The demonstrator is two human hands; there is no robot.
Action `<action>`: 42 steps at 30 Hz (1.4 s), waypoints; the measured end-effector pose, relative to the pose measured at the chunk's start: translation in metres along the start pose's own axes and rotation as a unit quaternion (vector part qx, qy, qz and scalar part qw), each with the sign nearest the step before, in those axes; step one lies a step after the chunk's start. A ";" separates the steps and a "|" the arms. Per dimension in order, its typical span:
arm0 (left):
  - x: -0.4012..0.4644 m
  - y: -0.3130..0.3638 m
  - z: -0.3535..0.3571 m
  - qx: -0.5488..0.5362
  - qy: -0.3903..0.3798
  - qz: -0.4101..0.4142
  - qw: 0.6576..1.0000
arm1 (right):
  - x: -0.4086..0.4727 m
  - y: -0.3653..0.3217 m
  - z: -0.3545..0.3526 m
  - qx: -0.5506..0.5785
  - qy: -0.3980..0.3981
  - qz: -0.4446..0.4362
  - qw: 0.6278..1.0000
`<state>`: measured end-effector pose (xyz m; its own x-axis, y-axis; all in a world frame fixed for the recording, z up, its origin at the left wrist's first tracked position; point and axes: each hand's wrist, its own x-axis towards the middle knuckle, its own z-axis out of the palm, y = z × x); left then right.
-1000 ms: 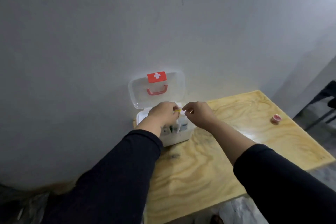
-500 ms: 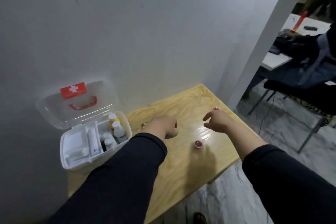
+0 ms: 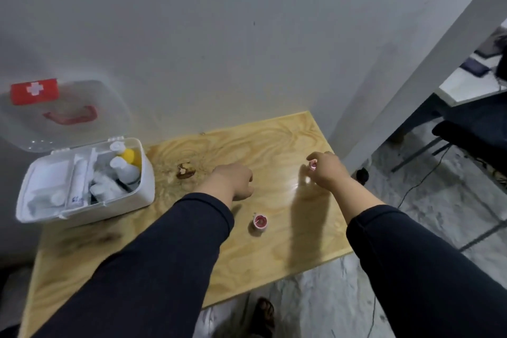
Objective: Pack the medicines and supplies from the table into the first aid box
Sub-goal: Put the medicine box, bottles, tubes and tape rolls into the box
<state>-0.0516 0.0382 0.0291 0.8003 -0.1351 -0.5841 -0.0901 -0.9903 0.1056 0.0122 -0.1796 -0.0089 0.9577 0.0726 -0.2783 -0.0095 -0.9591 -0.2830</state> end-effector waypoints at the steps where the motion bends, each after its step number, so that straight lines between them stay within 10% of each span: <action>1: -0.001 -0.001 0.002 0.002 0.000 -0.005 1.000 | 0.002 -0.001 0.004 0.004 -0.005 -0.002 1.000; 25: -0.119 -0.043 0.085 -0.086 0.018 -0.057 0.995 | -0.144 -0.101 0.069 -0.001 -0.052 -0.163 0.985; 42: -0.259 -0.193 0.106 -0.238 0.143 -0.238 0.931 | -0.190 -0.316 0.039 0.059 -0.048 -0.340 0.937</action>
<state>-0.3044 0.2606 0.0753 0.8133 0.3977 -0.4248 0.5342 -0.7998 0.2739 -0.1777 0.1205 0.0972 0.7240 0.6854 -0.0775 0.5555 -0.6460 -0.5236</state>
